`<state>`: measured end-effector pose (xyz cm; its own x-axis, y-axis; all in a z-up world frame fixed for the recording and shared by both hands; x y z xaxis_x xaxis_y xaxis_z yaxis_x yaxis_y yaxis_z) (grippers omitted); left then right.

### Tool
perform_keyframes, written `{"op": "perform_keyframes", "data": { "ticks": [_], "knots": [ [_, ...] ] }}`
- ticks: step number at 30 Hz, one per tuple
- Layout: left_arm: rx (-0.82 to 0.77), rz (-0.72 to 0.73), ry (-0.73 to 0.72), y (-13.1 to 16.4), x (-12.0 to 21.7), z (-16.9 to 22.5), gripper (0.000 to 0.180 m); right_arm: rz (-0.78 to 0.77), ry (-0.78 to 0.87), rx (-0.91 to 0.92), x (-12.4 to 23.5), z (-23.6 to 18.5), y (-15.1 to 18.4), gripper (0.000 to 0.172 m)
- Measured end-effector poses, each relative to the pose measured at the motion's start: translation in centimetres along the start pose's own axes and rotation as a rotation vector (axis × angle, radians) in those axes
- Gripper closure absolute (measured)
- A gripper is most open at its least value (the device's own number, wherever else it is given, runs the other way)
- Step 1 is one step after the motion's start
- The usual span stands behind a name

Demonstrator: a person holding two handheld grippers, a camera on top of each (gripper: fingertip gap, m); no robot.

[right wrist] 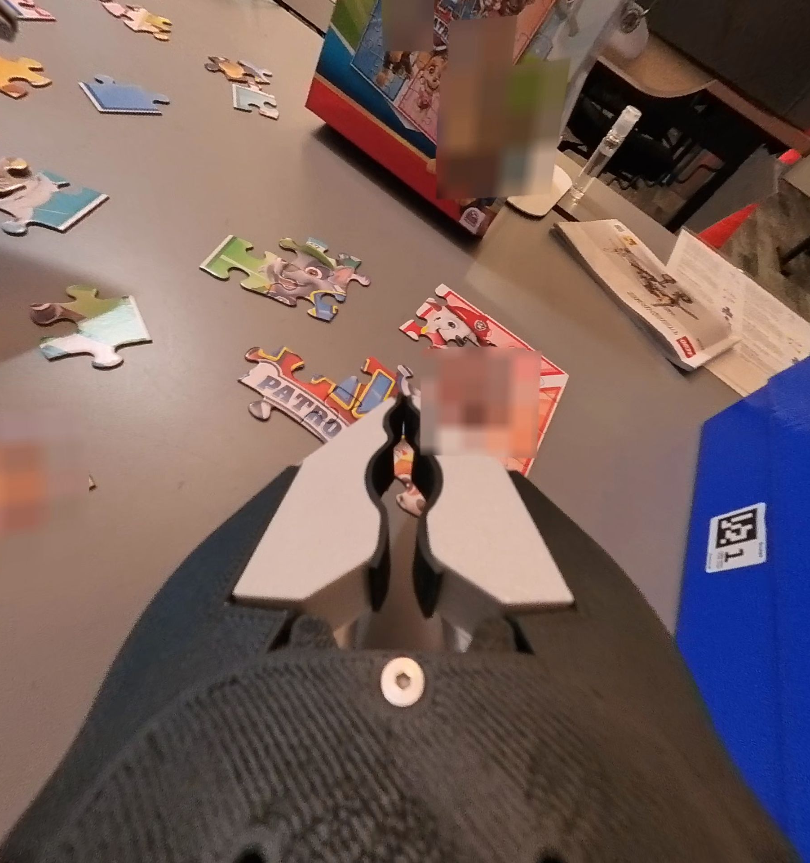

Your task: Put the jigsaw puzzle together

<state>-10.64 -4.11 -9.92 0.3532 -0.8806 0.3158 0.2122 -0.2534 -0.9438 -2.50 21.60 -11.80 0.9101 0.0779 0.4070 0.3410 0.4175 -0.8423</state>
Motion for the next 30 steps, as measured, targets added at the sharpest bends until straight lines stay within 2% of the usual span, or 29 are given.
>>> {"op": "perform_keyframes", "data": {
  "ticks": [10, 13, 16, 30],
  "knots": [
    [0.017, -0.035, 0.008, 0.31, -0.39, 0.09, 0.180, -0.023, 0.024, 0.000, -0.22, 0.13, 0.19, 0.172],
    [0.018, -0.044, 0.009, 0.39, -0.48, 0.11, 0.180, 0.021, -0.013, 0.021, -0.09, -0.46, -0.28, 0.172],
    [0.026, -0.047, 0.021, 0.44, -0.53, 0.16, 0.180, 0.053, 0.024, 0.038, 0.06, -0.32, -0.56, 0.172],
    [0.002, -0.050, 0.042, 0.43, -0.64, 0.64, 0.180, 0.076, 0.049, 0.025, 0.17, -0.09, -0.73, 0.172]
  ]
}}
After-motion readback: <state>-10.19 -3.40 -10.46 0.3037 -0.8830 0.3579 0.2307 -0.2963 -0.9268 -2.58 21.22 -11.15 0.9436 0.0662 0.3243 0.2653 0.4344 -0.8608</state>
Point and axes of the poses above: each gripper's, where its closed fingertips meet, x back along the fingers, y out of its underside, z = x × y across the jaws, the point moved 7 cm from there along x, back along the fingers, and after that the axes turned 4 degrees about y, right-handed, at the moved point
